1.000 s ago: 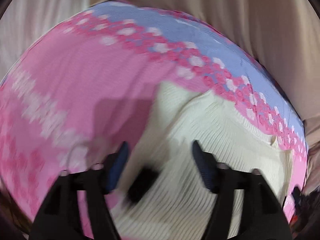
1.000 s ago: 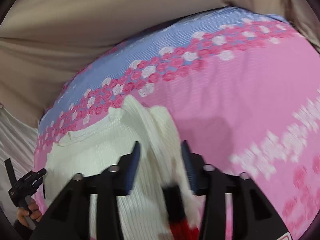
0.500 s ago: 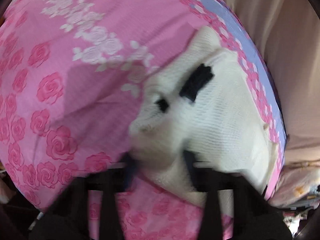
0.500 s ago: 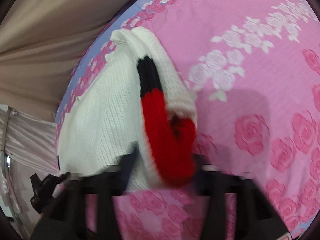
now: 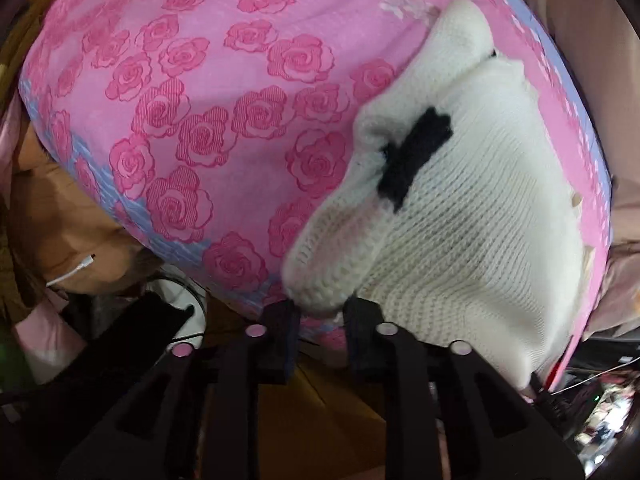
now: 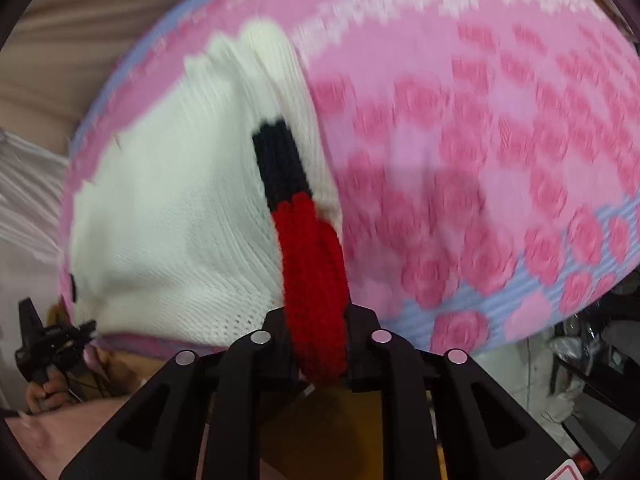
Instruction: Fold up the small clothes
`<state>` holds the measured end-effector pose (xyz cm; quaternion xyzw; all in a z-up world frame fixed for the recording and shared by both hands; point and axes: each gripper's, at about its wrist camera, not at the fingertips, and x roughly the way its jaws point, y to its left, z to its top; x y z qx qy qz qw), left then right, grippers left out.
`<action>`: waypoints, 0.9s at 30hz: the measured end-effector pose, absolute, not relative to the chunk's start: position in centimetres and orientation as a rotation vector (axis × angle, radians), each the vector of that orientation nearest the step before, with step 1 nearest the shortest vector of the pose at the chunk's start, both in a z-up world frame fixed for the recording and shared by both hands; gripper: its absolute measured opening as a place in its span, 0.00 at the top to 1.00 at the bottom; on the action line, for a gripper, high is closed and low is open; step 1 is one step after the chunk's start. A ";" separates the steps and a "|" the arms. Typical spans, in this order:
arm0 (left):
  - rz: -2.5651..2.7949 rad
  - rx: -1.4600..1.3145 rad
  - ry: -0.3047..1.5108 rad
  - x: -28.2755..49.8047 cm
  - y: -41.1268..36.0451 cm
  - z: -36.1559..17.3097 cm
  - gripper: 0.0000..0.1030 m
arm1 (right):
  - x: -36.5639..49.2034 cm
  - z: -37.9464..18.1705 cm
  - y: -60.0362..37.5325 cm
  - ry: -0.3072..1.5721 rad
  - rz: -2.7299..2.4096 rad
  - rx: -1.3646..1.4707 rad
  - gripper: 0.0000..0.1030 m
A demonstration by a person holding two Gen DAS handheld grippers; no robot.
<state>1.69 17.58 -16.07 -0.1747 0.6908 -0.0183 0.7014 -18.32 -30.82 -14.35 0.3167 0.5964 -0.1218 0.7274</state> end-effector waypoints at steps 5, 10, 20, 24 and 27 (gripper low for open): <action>-0.027 -0.299 1.263 4.7 17.2 -8.6 0.45 | -16.0 -9.2 -31.1 1.165 -0.410 0.487 0.48; -0.159 -0.224 1.187 10.6 11.8 -8.2 0.37 | -9.6 -7.1 -31.9 1.052 -0.357 0.445 0.42; -0.152 -0.138 1.242 15.6 6.1 -12.3 0.82 | -2.3 -12.2 -30.8 1.116 -0.328 0.393 0.93; -0.194 -0.278 1.170 14.8 8.3 -8.1 0.85 | -4.8 -6.2 -30.8 0.935 -0.286 0.469 0.93; -0.187 -0.298 1.153 16.3 8.4 -7.5 0.85 | -4.5 -2.5 -31.7 0.832 -0.283 0.473 0.93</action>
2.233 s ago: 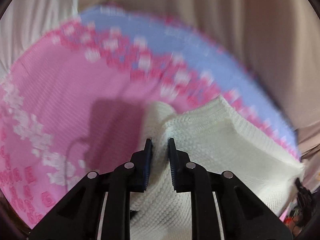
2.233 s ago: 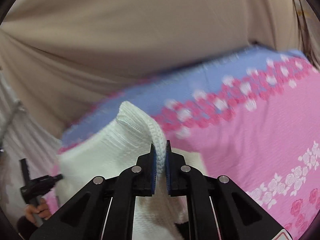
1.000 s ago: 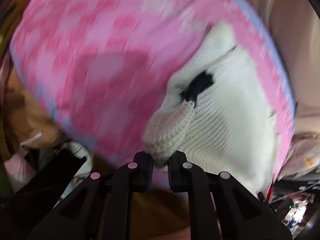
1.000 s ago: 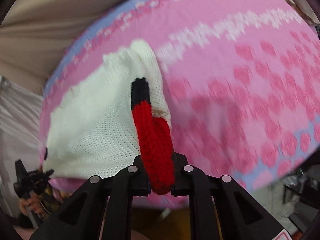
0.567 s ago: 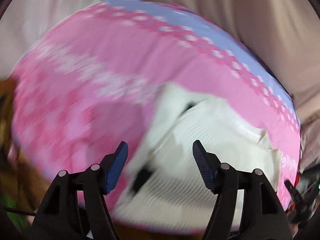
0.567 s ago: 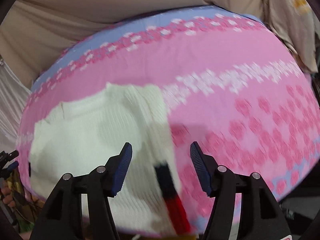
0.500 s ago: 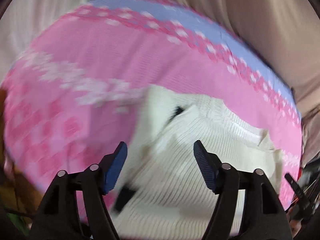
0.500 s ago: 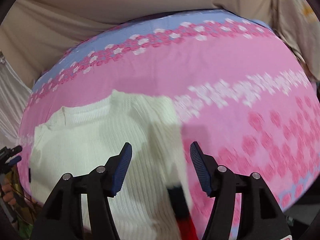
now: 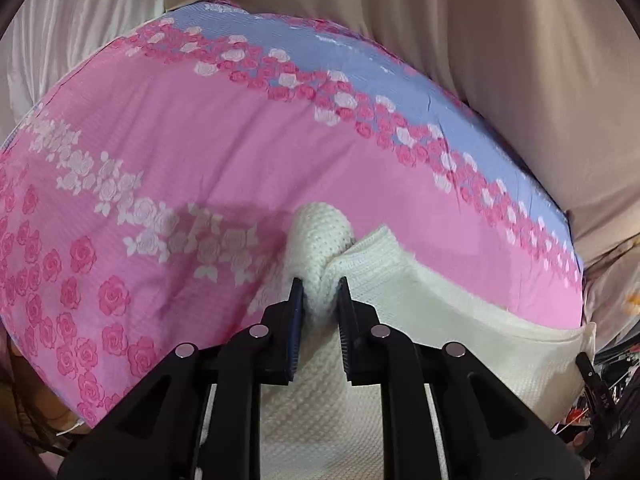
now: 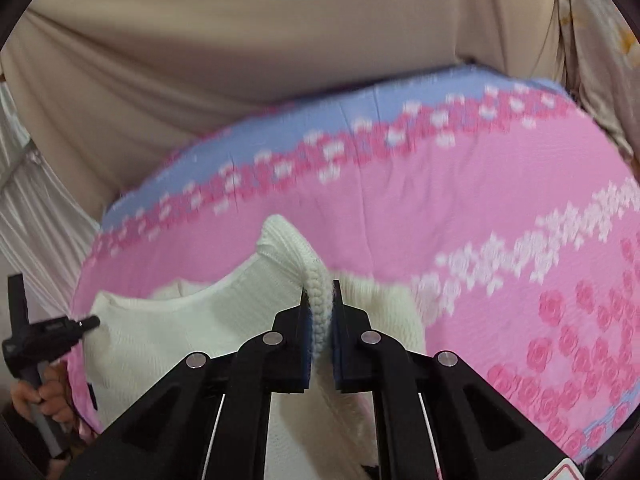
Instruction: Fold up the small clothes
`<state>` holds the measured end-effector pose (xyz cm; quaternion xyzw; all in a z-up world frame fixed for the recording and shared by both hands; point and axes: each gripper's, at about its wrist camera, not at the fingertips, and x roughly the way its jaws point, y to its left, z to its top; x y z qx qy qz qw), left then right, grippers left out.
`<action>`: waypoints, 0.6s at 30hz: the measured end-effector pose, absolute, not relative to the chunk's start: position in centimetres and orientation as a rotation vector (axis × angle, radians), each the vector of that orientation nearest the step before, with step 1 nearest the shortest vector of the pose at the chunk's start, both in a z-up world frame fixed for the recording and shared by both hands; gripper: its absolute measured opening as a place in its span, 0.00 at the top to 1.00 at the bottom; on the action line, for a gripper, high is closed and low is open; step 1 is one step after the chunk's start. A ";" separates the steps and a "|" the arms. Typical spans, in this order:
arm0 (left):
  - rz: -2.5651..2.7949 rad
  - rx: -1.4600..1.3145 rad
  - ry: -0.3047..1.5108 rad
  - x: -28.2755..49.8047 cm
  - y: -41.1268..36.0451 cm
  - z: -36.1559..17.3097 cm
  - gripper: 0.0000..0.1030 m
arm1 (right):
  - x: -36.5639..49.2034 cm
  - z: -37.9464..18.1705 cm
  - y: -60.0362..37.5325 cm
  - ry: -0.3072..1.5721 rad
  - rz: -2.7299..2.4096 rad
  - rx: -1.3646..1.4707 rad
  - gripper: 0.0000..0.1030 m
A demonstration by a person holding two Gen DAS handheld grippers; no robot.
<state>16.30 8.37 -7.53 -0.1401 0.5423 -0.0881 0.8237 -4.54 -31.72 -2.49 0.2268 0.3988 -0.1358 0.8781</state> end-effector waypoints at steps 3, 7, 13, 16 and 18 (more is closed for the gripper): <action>-0.135 -0.242 1.198 18.6 7.8 -10.6 0.83 | -1.8 -4.3 -33.8 0.875 -0.315 0.492 0.93; -0.073 -0.090 1.192 18.9 5.8 -13.8 0.75 | 1.8 -13.9 -35.7 1.139 -0.319 0.556 0.94; -0.069 -0.137 1.143 15.0 8.3 -9.5 0.70 | -2.0 -7.8 -34.0 0.957 -0.341 0.563 0.83; -0.123 -0.160 1.151 11.6 8.5 -7.9 0.66 | -3.7 -6.2 -30.6 1.004 -0.241 0.491 0.83; -0.185 -0.151 1.188 9.3 6.7 -8.4 0.63 | -4.0 -7.1 -26.9 1.077 -0.120 0.484 0.83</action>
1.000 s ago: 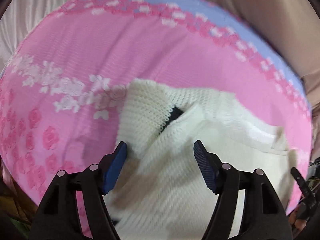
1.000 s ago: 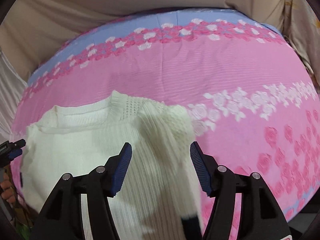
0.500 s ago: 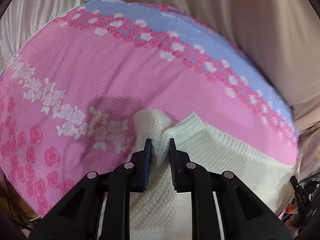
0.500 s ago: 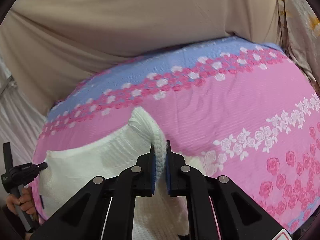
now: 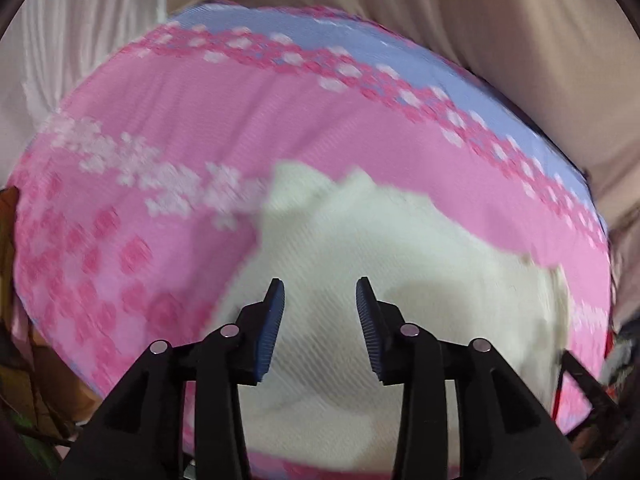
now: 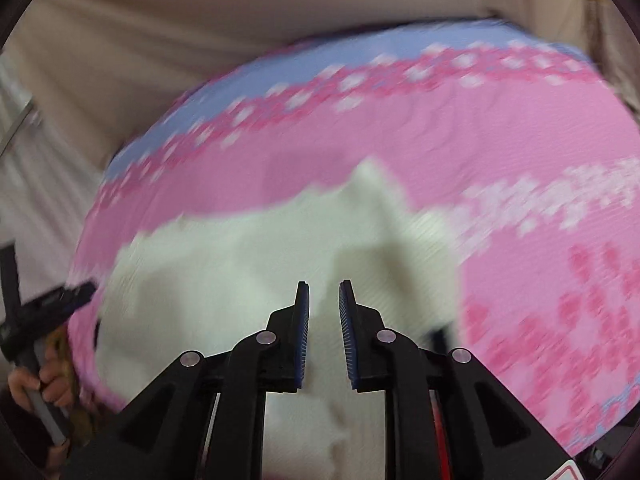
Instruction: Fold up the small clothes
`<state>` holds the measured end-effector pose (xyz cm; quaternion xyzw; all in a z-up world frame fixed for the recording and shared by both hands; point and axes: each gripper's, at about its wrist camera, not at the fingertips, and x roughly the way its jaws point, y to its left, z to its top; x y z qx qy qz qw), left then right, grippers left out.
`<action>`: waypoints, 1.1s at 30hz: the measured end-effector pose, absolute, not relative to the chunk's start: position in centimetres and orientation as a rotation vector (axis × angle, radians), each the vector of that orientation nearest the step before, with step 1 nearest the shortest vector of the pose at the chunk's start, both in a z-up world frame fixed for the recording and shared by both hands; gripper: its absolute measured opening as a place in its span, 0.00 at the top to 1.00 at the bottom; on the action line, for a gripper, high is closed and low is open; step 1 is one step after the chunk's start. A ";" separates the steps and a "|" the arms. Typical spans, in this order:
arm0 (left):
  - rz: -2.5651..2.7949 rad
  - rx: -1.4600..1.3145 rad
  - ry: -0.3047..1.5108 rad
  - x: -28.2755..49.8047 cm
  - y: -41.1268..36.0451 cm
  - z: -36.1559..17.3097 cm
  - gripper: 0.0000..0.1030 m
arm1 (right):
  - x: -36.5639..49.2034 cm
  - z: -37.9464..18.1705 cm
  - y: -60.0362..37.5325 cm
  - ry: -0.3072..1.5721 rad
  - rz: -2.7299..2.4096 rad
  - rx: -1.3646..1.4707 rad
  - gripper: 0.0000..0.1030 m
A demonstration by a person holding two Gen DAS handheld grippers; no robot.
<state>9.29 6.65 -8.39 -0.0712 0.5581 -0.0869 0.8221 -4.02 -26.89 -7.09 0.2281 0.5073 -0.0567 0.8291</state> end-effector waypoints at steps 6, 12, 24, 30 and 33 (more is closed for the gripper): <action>-0.216 0.078 1.255 7.1 2.2 -13.2 0.59 | -2.1 -12.0 -18.1 1.236 0.042 0.235 0.96; -0.127 -0.100 1.291 7.6 8.2 -14.0 0.59 | -8.5 -12.1 -29.6 1.206 -0.337 0.438 1.00; -0.032 -0.330 1.250 7.7 14.1 -11.6 0.31 | -3.1 -7.2 -21.4 1.137 -0.055 0.329 0.92; -0.018 -0.615 1.336 7.4 17.1 -16.6 0.24 | 3.0 -10.8 -14.2 1.262 0.114 0.236 0.93; -0.013 -0.601 1.303 6.9 16.6 -16.5 0.18 | 3.7 -13.7 -12.8 1.330 0.085 0.200 0.96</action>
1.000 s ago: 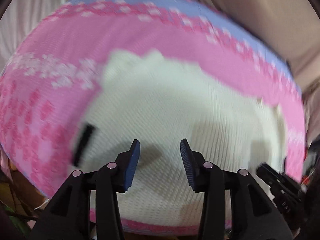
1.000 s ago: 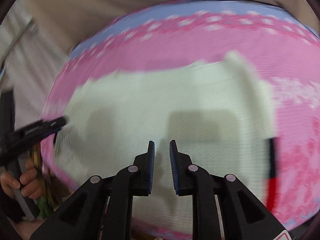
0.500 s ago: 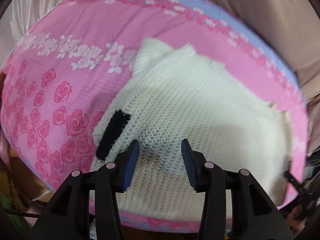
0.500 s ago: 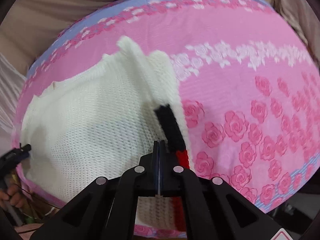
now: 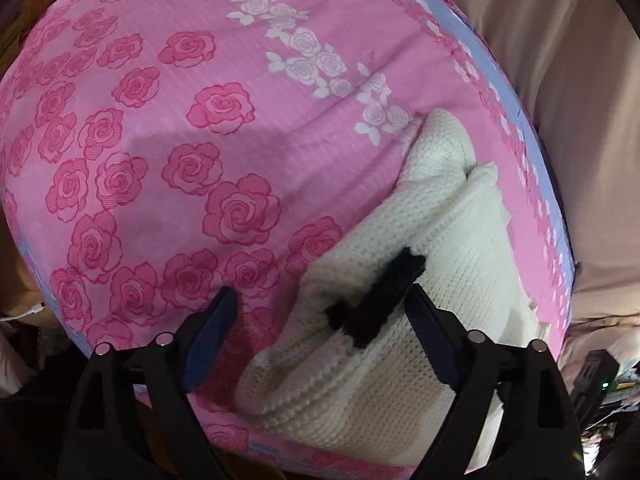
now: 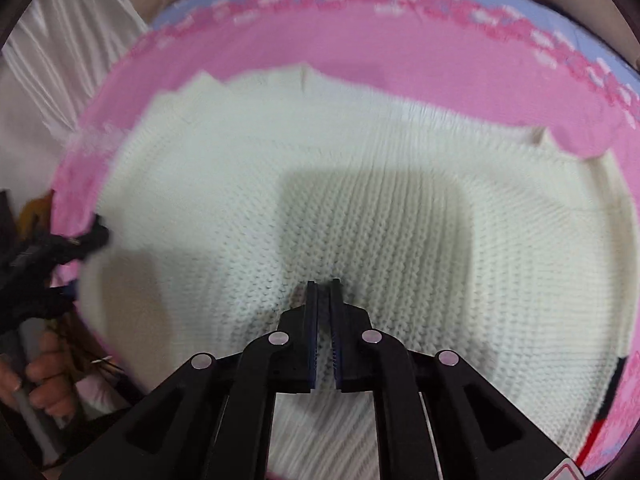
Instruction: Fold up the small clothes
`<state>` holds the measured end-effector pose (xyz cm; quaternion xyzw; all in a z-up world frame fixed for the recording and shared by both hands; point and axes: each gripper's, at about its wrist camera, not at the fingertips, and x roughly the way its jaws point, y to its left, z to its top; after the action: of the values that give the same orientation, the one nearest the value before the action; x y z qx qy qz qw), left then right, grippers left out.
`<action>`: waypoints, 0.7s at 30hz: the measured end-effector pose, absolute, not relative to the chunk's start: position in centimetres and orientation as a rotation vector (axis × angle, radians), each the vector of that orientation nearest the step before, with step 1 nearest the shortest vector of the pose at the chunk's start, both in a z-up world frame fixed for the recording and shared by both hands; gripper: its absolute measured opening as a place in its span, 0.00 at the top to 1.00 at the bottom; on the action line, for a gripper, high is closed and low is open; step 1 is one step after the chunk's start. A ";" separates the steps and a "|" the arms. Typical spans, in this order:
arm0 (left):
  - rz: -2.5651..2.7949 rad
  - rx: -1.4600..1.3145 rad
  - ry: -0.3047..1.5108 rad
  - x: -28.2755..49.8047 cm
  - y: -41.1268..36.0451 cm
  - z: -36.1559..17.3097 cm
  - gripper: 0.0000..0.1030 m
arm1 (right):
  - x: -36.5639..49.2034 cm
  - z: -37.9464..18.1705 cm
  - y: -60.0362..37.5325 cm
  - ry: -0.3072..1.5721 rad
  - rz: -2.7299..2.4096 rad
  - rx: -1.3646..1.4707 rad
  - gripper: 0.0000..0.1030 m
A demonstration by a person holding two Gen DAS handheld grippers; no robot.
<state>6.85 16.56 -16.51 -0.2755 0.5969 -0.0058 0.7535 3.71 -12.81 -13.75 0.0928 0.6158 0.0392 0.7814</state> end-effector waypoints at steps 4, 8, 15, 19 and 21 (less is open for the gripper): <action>0.007 -0.545 1.302 7.4 15.8 -16.4 0.34 | 4.2 -13.6 -12.4 1.333 0.087 0.161 0.96; -0.078 -0.586 1.291 7.3 15.5 -14.0 0.76 | 4.4 -13.8 -12.6 1.318 0.097 0.165 0.96; -0.464 -0.253 1.059 3.9 3.1 -1.2 0.79 | 0.8 -10.6 -18.9 1.202 0.063 0.448 0.93; -0.764 0.026 1.073 0.0 -8.9 -0.7 0.79 | -3.1 -8.5 -24.9 1.134 -0.040 0.509 0.88; -0.828 0.153 1.132 -1.4 -13.3 -3.4 0.75 | -5.4 -8.4 -28.3 1.117 -0.113 0.544 0.83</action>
<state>-1.45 -13.29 -3.45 0.0702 0.5201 -0.3803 0.7615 -5.40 -28.27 -8.41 0.2549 0.5231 -0.0529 0.8115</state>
